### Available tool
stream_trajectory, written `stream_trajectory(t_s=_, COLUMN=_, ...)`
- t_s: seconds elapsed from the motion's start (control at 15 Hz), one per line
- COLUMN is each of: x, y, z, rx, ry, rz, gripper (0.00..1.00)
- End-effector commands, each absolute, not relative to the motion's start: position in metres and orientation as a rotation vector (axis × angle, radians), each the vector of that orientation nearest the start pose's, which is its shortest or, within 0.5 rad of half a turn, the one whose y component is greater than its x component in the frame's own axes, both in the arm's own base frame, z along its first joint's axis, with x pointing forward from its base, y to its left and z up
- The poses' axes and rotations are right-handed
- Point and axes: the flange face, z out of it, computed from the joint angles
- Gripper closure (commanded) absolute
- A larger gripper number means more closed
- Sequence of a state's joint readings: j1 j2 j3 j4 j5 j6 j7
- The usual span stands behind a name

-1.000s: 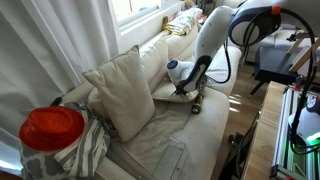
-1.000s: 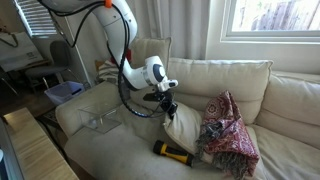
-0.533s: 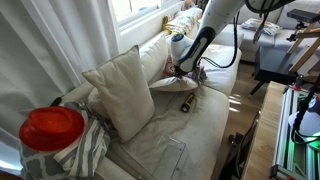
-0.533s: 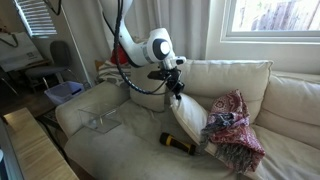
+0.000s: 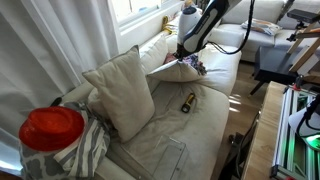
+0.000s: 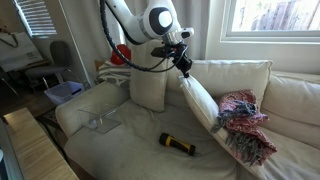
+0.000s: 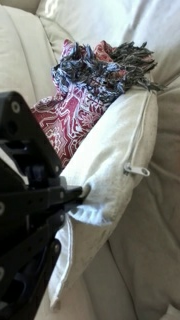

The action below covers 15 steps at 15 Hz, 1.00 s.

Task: Fold the maroon fleece, remove the pillow from below the fleece and put it in an upright position against the backrest of the sofa

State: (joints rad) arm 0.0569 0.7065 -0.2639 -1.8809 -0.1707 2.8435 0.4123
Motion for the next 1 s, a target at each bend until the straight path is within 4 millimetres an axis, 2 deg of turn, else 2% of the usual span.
stream_trajectory(t_s=0.0, x=0.621, y=-0.118, z=0.221, rx=-3.191, ry=0.694, rz=-0.543, gripper=0.99)
stream_trajectory(t_s=0.13, x=0.615, y=-0.121, z=0.238, rx=-3.164, ry=0.727, rz=-0.570, gripper=0.99)
stream_trajectory(t_s=0.33, x=0.612, y=-0.120, z=0.267, rx=-3.080, ry=0.789, rz=-0.737, gripper=0.99)
stream_trajectory(t_s=0.53, x=0.613, y=-0.122, z=0.282, rx=-3.035, ry=0.813, rz=-0.900, gripper=0.99)
stream_trajectory(t_s=0.6, x=0.619, y=-0.132, z=0.249, rx=-3.105, ry=0.790, rz=-0.774, gripper=0.99)
stream_trajectory(t_s=0.93, x=0.618, y=-0.131, z=0.240, rx=-3.118, ry=0.790, rz=-0.752, gripper=0.97)
